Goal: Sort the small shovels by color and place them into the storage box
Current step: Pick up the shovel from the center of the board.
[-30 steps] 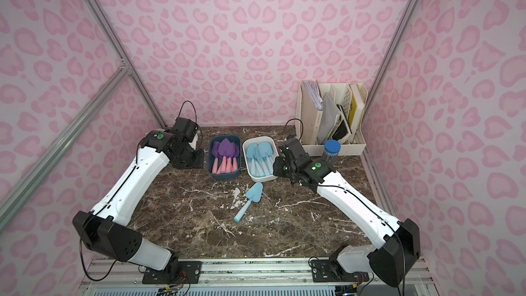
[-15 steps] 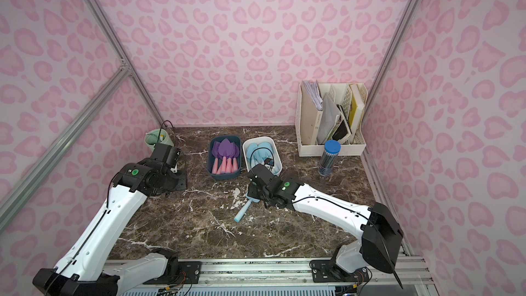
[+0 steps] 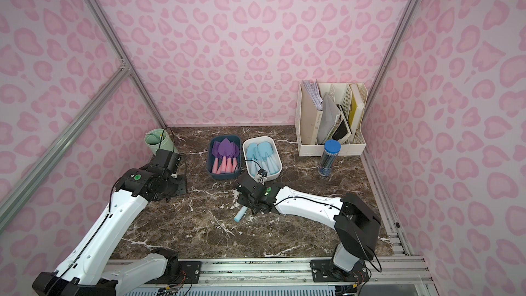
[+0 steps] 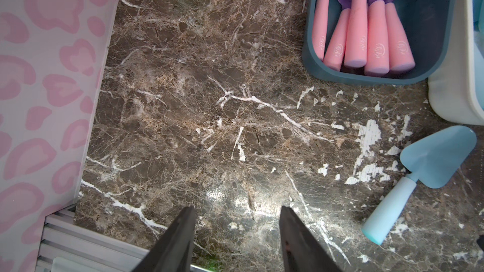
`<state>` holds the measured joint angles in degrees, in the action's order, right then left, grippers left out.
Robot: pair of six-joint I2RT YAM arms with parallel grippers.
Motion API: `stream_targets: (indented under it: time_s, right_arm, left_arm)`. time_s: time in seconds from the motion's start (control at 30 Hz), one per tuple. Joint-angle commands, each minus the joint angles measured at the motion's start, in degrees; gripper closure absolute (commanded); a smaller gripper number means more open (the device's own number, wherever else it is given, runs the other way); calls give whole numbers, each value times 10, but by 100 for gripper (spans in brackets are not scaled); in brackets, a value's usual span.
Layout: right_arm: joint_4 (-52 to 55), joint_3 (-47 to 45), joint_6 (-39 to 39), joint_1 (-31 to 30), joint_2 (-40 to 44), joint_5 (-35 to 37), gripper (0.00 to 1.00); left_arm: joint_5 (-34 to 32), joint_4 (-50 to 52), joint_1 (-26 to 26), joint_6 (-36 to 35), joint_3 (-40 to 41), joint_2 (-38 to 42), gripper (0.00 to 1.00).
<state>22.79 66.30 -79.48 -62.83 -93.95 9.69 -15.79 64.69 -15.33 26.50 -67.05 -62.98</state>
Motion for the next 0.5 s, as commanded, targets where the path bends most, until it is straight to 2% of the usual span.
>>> stream_targets:
  time_s: [0.0, 0.47]
  right_arm:
    - [-16, 7, -21, -2, -10, -5, 51]
    - [-2, 40, -43, -10, -72, -29, 49]
  left_arm:
    - [-6, -10, 2, 1, 3, 1, 43]
    - [-6, -15, 5, -1, 26, 14, 41]
